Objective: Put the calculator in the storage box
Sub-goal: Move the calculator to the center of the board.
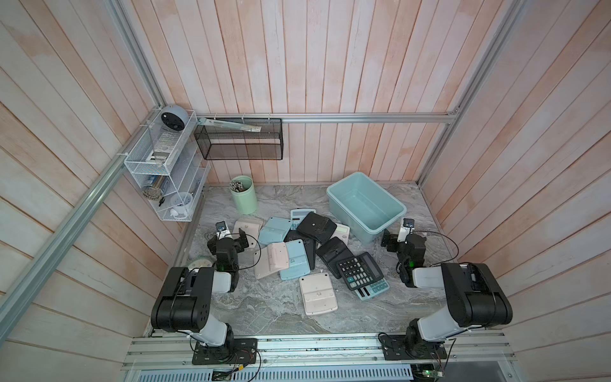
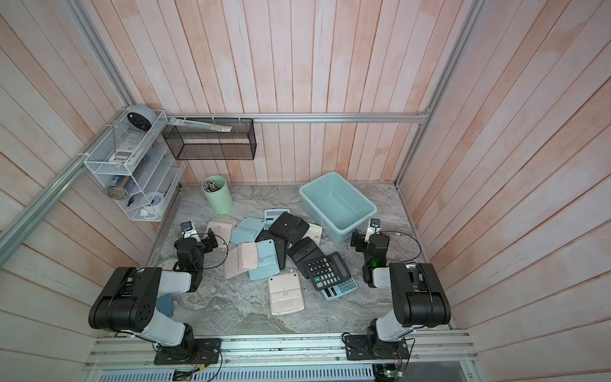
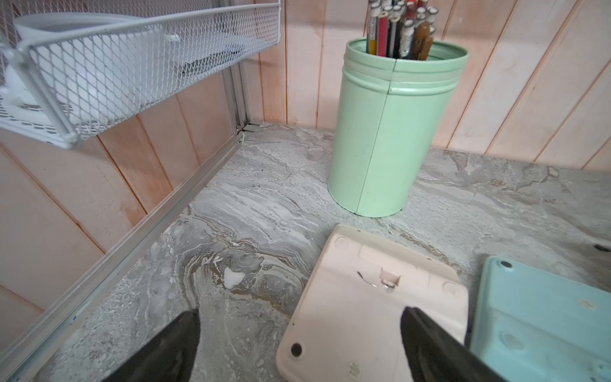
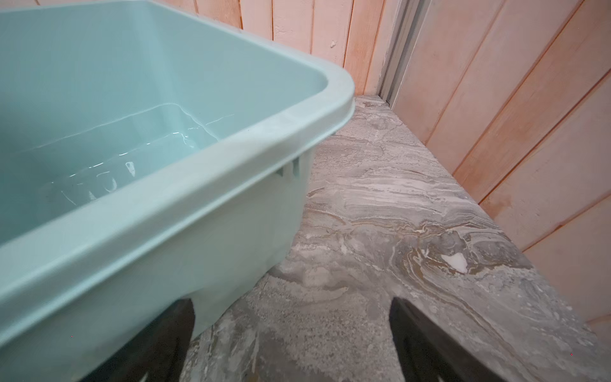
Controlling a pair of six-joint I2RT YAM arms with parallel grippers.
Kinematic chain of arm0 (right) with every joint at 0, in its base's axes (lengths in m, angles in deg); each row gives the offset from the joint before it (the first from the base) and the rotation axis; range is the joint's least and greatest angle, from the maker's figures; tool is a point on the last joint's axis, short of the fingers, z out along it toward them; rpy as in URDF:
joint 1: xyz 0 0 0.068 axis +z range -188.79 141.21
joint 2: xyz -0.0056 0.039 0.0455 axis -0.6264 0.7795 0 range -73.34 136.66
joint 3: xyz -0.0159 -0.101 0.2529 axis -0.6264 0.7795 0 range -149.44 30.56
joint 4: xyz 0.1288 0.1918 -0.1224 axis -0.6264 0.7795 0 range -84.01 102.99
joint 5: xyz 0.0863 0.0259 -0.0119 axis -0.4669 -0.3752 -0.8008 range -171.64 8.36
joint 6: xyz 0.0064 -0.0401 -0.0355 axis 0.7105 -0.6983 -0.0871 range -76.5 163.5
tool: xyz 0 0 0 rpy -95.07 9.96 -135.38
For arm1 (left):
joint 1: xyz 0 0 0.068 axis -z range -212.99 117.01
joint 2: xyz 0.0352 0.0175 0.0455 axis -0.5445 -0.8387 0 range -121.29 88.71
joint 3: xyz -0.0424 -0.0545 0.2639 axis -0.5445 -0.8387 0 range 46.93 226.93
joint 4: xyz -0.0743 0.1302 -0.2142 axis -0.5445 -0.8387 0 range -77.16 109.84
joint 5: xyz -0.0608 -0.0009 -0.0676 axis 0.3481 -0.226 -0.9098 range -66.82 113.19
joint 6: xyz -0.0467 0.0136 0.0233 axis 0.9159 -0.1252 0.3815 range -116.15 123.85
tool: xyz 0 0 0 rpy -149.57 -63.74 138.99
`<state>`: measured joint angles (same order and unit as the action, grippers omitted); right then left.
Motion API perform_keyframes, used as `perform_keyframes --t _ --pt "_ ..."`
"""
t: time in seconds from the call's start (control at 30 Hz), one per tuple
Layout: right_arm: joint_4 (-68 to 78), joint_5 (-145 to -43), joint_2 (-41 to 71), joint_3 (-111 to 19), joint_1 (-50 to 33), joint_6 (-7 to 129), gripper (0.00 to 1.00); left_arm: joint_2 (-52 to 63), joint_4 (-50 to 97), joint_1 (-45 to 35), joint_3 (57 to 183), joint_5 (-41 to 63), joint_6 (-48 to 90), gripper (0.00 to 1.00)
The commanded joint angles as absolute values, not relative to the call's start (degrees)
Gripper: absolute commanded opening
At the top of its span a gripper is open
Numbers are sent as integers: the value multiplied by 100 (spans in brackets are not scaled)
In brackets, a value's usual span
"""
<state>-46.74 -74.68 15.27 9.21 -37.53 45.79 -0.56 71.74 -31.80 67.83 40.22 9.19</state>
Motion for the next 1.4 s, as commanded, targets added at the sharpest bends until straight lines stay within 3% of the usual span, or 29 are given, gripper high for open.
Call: perform_keyframes --t 0.0,0.7,0.9,1.13,1.23,1.37 --pt "-4784 -7461 1569 964 -3736 4535 98 -67 7327 -3166 6817 4121 858 100" --pt "-4958 -7404 1517 1073 -3722 4541 98 -15 7401 -3144 6766 4260 861 100" --pt "-4911 -6851 227 1651 -3565 4547 98 756 7055 -3098 6579 4949 1078 100" --pt "-2761 -6701 -1717 1445 -3112 4697 98 1581 6278 -2618 6915 5185 744 100" --pt "-1699 -6728 -2658 1346 -3105 5308 98 1937 6264 -2325 6961 5057 1149 100" --pt "-456 -7026 -3732 1131 -3129 6203 98 2645 4570 -2210 7503 4529 2794 100"
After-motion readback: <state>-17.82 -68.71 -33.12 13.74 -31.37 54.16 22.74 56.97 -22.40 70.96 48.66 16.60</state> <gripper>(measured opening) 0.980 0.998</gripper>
